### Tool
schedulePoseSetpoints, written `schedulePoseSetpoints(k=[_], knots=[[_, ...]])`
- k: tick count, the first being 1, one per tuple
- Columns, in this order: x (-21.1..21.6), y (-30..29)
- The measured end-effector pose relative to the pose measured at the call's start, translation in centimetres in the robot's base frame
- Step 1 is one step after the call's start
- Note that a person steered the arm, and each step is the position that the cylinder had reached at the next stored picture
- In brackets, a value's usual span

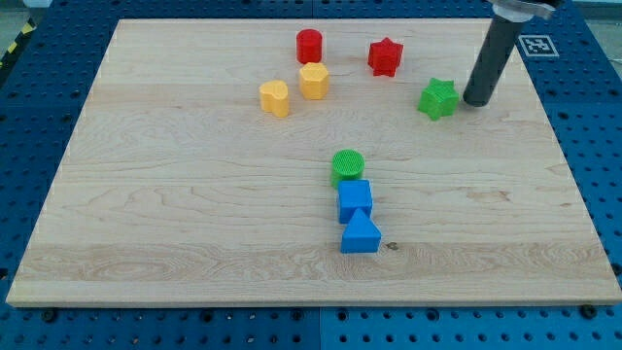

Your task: Place the green star at the bottom side of the red star

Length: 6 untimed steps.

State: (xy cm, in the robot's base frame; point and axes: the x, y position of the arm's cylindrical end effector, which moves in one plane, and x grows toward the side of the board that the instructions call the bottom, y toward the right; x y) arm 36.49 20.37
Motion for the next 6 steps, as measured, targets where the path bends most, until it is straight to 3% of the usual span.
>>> schedulePoseSetpoints(k=[2, 6], knots=[[0.0, -4.9], [-0.5, -6.8]])
